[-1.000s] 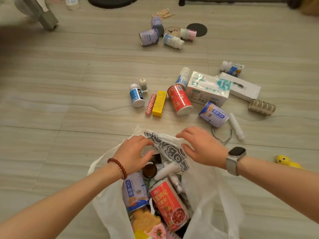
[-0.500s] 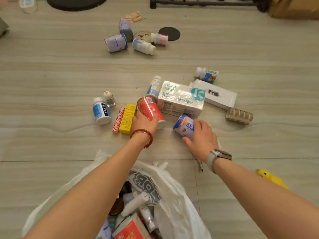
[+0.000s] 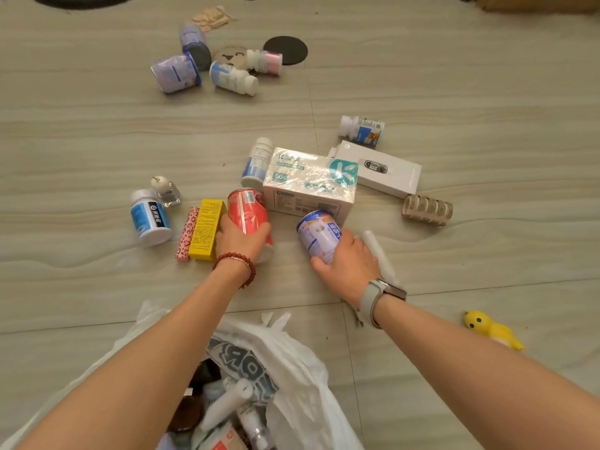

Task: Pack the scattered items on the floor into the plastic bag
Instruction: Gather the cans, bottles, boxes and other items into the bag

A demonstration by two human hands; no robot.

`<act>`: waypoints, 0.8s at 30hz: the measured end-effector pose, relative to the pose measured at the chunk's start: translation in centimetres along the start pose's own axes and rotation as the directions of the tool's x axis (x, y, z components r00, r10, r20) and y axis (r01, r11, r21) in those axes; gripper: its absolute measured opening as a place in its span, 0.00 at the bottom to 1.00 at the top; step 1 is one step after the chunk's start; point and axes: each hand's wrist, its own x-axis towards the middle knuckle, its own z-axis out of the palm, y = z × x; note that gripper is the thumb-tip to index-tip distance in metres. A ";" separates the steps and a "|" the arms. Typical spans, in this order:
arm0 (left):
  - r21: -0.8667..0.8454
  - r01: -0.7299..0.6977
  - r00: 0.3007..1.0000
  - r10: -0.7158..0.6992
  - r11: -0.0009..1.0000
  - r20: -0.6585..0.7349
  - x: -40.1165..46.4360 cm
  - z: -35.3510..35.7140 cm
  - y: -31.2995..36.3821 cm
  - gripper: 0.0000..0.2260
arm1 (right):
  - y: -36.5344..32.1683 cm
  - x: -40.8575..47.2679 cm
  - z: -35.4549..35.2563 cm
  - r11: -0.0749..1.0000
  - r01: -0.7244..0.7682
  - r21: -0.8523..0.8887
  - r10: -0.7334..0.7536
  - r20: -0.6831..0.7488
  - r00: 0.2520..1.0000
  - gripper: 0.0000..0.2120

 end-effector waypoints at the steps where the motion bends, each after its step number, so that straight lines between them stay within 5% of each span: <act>1: -0.003 -0.037 0.999 0.037 0.999 0.026 -0.5 -0.7 -0.4 0.33 | -0.3 -0.1 -0.4 0.998 -0.011 0.060 0.010 0.020 1.000 0.26; 7: 0.001 -0.264 0.957 0.262 0.964 0.124 -4.9 -7.1 -1.5 0.34 | -3.3 -2.9 -2.6 0.964 0.084 0.253 -0.102 0.060 0.993 0.26; 13: 0.040 -0.331 0.912 0.308 0.943 0.272 -10.8 -15.2 -4.0 0.34 | -7.5 -7.9 -4.4 0.904 0.176 0.390 -0.218 0.067 0.974 0.18; 19: 0.341 -0.298 0.927 0.186 0.891 0.325 -15.1 -17.9 -11.6 0.45 | -7.5 -14.4 -3.1 0.925 0.214 0.315 -0.288 0.213 0.934 0.24; 24: 0.329 -0.249 0.948 0.161 0.911 0.273 -17.9 -16.2 -14.8 0.42 | -5.2 -19.5 -0.8 0.926 0.372 0.058 -0.374 0.268 0.888 0.30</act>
